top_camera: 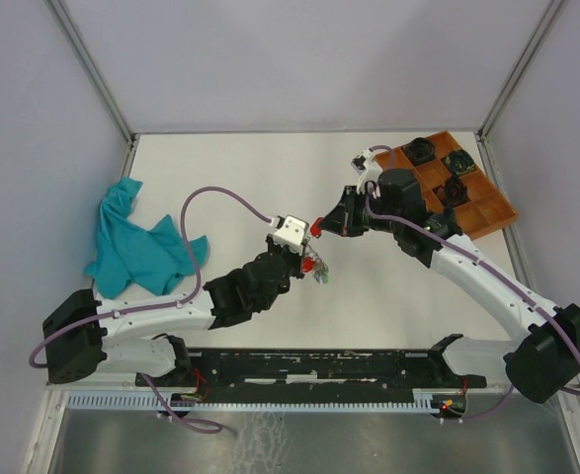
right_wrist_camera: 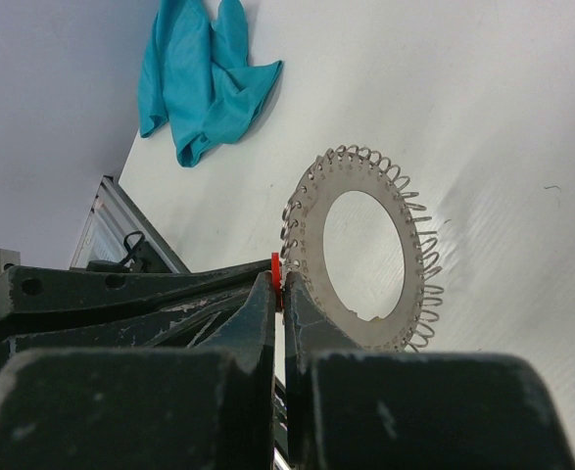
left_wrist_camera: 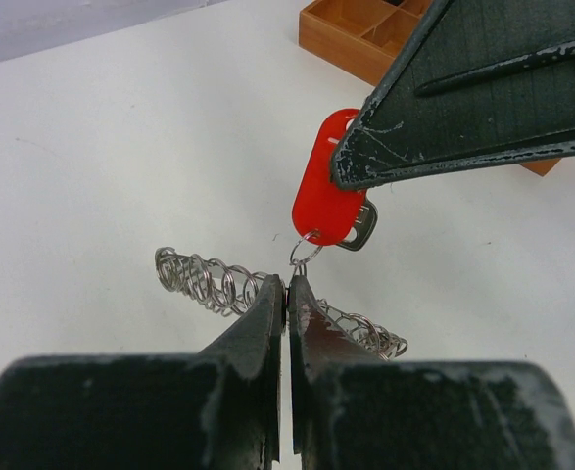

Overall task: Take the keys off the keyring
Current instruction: Remove the key from the keyring.

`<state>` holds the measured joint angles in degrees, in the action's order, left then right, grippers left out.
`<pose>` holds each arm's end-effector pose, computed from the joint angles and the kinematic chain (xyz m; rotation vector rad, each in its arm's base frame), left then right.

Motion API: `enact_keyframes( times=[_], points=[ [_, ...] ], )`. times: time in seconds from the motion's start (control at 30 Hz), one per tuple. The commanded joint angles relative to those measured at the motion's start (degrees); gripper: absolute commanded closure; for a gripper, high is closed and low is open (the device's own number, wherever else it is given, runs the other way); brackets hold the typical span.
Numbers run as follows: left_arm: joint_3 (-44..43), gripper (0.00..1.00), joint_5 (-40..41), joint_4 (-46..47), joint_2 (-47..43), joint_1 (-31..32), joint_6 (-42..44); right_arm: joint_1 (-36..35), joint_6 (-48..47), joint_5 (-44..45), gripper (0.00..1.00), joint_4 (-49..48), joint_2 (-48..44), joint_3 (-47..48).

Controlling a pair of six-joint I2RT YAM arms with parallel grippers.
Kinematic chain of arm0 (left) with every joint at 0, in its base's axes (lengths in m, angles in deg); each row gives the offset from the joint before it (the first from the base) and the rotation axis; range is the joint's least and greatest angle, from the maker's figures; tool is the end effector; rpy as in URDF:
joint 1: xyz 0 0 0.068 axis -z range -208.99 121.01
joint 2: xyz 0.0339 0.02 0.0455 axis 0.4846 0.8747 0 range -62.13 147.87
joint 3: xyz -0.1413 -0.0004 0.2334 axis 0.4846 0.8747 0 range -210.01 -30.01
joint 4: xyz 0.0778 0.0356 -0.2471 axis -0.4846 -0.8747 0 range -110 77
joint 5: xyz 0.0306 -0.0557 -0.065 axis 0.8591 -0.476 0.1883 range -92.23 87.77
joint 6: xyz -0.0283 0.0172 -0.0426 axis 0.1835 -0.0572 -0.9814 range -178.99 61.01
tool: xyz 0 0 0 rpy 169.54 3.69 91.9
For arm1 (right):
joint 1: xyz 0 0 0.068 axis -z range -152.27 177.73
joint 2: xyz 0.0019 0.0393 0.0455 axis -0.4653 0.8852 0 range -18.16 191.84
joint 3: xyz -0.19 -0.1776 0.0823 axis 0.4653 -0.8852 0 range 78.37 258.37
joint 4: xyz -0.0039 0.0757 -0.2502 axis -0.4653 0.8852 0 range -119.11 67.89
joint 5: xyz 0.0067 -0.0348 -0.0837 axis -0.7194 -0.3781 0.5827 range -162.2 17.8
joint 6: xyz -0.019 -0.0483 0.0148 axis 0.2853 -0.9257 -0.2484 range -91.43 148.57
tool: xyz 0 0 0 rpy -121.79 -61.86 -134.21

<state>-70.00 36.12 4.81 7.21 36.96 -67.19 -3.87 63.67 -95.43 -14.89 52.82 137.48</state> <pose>0.1301 -0.2373 0.2724 0.3925 1.6969 -0.3598 0.2327 0.1596 0.3244 -0.2112 2.1715 1.1136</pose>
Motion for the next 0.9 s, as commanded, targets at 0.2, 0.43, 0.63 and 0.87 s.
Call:
enact_keyframes(
  times=[0.2,0.43,0.63,0.87],
  points=[
    [4.83,0.97,0.55,16.03,-3.42,-0.39,8.60,0.54,-0.30,-0.06,0.99,-2.35,1.55,0.47],
    [9.21,0.97,1.50,24.81,-3.55,-0.40,11.04,0.56,0.55,-1.25,0.99,-2.42,2.95,0.18],
    [15.57,0.97,0.97,35.78,-2.29,-0.39,13.66,0.52,-0.26,-1.63,0.99,-2.42,0.68,0.93],
    [18.64,0.97,-0.51,42.87,0.58,-0.39,14.10,0.50,-1.90,-3.27,1.00,-1.99,-0.40,1.88]
  ],
)
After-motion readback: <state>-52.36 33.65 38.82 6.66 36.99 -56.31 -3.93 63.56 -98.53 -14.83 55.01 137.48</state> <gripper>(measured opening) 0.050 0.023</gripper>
